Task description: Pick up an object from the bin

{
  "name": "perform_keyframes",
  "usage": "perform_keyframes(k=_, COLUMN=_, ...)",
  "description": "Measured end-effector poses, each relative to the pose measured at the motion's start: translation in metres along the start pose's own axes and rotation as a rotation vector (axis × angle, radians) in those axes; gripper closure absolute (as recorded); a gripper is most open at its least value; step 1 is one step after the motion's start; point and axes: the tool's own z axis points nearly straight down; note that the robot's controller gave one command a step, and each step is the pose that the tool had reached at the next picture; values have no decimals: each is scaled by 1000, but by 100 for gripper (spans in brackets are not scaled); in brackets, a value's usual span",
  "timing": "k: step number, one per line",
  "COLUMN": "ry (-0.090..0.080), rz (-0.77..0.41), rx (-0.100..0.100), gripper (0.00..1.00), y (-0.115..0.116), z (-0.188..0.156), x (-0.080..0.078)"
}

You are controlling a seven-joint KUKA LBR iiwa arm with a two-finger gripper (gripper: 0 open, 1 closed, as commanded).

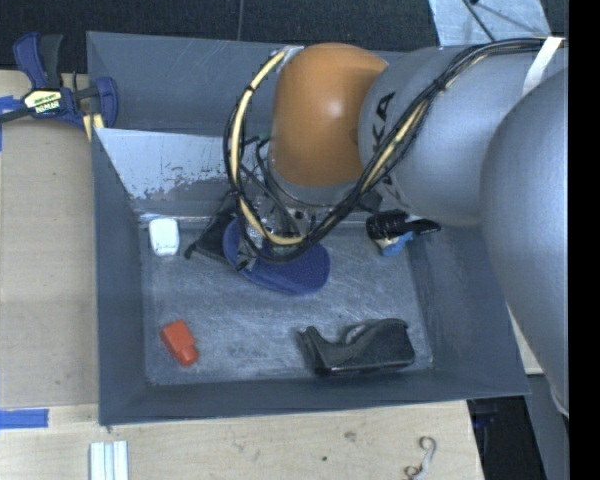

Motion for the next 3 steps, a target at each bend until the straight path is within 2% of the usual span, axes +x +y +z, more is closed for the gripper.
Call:
perform_keyframes(k=1, ry=1, rz=-4, rx=-2, gripper=100, y=15, z=-2, x=16)
perform_keyframes(k=2, ry=2, rz=31, rx=-1, gripper=100, y=25, z=14, x=20)
perform_keyframes(k=3, ry=1, rz=32, rx=-2, gripper=0, y=24, z=13, x=20)
